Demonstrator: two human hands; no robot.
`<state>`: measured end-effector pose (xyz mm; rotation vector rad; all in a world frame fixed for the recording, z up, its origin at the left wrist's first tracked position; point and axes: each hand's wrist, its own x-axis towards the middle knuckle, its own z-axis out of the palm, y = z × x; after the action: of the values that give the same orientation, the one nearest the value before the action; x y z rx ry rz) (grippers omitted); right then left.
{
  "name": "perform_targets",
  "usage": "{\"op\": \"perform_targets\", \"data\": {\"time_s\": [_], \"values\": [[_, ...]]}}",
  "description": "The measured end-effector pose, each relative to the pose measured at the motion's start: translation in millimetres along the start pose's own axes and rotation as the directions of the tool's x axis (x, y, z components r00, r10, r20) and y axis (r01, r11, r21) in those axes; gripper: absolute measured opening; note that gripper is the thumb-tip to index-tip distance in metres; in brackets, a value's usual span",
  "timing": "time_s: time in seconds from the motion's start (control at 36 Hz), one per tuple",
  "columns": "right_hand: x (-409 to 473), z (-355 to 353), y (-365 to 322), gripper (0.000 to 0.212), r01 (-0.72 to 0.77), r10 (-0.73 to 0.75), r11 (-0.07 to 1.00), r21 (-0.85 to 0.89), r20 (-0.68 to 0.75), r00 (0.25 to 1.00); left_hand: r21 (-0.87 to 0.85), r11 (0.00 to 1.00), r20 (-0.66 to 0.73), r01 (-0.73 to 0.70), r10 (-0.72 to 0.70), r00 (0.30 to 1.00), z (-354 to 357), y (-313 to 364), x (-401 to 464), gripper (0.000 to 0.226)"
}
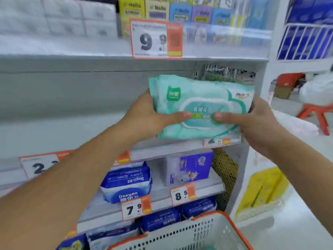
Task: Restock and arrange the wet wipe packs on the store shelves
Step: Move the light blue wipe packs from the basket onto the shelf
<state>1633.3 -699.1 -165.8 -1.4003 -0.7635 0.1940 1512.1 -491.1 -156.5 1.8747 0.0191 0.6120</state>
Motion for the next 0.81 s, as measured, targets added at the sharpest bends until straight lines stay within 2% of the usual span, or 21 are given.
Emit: {"op": "perform_targets", "data": {"time_s": [0.06, 0.08, 0.14, 0.19, 0.25, 0.31, 0.33, 0.42, 0.47, 0.53, 0.64, 0.72, 0.81], "values": [[38.7, -2.6, -3.2, 0.110, 0.027, -0.047, 0.986, -0.164, -0.120, 0.992, 0.077, 0.997, -0.013, -0.011, 0.012, 1.000, -3.6, -11.0, 40.4, 0.062], [56.2, -3.5, -2.1, 0.118, 0.018, -0.067, 0.953, -0.304, -0.151, 0.986, 0.128, 0.992, -0.016, 0.007, -0.005, 1.000, -2.8, -22.4, 59.5, 0.074], [87.9, -10.0, 8.9, 0.115, -0.025, -0.053, 0.835, -0.549, -0.126, 0.991, 0.228, 0.971, -0.003, 0.079, -0.081, 0.997, 1.3, -54.0, 91.9, 0.106], [110.1, -16.1, 24.5, 0.102, -0.067, 0.026, 0.717, -0.694, -0.070, 0.997, 0.313, 0.936, 0.043, 0.164, -0.186, 0.982, 9.1, -94.7, 117.0, 0.124], [126.7, -15.6, 41.3, 0.102, -0.067, 0.127, 0.526, -0.848, 0.001, 0.992, 0.417, 0.875, 0.081, 0.248, -0.307, 0.948, 17.5, -122.9, 128.2, 0.123], [142.3, -5.5, 57.1, 0.101, 0.010, 0.180, 0.292, -0.956, 0.065, 0.981, 0.473, 0.821, 0.045, 0.319, -0.384, 0.922, 22.5, -143.6, 136.7, 0.102], [150.7, 2.2, 63.4, 0.096, 0.065, 0.172, 0.212, -0.975, 0.103, 0.980, 0.490, 0.805, 0.035, 0.334, -0.401, 0.915, 23.4, -152.0, 142.3, 0.096], [172.0, 19.5, 75.6, 0.081, 0.151, 0.126, 0.078, -0.985, 0.160, 0.979, 0.539, 0.771, 0.104, 0.340, -0.462, 0.881, 18.1, -162.8, 159.9, 0.093], [182.7, 18.9, 81.3, 0.081, 0.138, 0.105, 0.038, -0.990, 0.141, 0.984, 0.579, 0.757, 0.124, 0.302, -0.448, 0.886, 15.1, -169.3, 171.4, 0.099], [189.9, 14.6, 85.3, 0.084, 0.110, 0.101, 0.046, -0.993, 0.114, 0.988, 0.632, 0.737, 0.121, 0.240, -0.400, 0.908, 15.8, -175.5, 181.6, 0.105], [198.2, 7.0, 86.9, 0.086, 0.037, 0.089, 0.019, -0.999, 0.039, 0.995, 0.706, 0.685, 0.117, 0.182, -0.365, 0.923, 29.9, -175.0, 190.2, 0.085], [200.4, -2.3, 87.3, 0.087, 0.009, 0.085, -0.003, -1.000, 0.008, 0.996, 0.733, 0.657, 0.087, 0.178, -0.349, 0.933, 41.6, -169.4, 191.4, 0.086], [193.8, -5.2, 86.7, 0.087, 0.018, 0.111, 0.037, -0.999, 0.022, 0.994, 0.757, 0.627, 0.103, 0.184, -0.392, 0.914, 38.2, -154.0, 187.7, 0.081]]}}
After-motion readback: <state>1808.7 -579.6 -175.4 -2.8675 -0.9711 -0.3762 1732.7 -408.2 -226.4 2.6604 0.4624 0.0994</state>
